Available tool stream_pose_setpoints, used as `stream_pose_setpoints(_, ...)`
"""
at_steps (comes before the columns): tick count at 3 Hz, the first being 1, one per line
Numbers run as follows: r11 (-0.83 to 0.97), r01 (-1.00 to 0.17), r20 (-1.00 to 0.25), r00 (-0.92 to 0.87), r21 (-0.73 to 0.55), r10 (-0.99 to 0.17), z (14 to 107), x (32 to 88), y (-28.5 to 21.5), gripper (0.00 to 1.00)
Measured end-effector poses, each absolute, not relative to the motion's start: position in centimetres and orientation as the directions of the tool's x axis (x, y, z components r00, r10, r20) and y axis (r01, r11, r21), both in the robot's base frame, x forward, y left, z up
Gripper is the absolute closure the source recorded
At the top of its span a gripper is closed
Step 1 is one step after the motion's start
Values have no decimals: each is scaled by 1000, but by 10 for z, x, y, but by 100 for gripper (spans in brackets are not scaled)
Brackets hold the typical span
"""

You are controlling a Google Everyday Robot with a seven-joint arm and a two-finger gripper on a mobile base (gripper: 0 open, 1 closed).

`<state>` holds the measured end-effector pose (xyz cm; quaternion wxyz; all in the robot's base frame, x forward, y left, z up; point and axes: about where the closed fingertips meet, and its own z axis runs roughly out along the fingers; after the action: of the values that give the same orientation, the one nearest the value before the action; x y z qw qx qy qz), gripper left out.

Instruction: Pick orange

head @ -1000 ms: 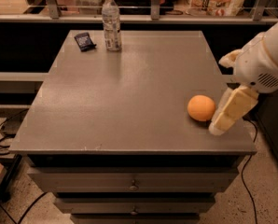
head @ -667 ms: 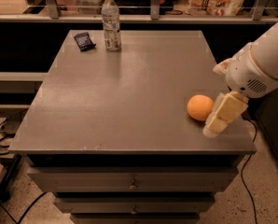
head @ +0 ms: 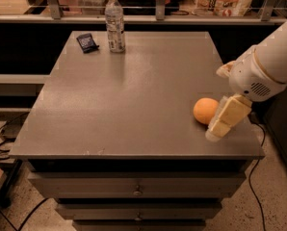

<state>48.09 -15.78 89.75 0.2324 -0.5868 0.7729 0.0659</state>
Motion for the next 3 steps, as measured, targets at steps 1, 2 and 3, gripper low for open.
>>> stream_pose_setpoints(1, 288, -943, -451, -187, -167, -873, 887, 492, -147, 0)
stream_pose_setpoints(2, 290, -943, -453, -190, -162, -871, 878, 496, -146, 0)
stream_pose_setpoints(3, 350, -926, -457, -252, -142, -853, 862, 495, -163, 1)
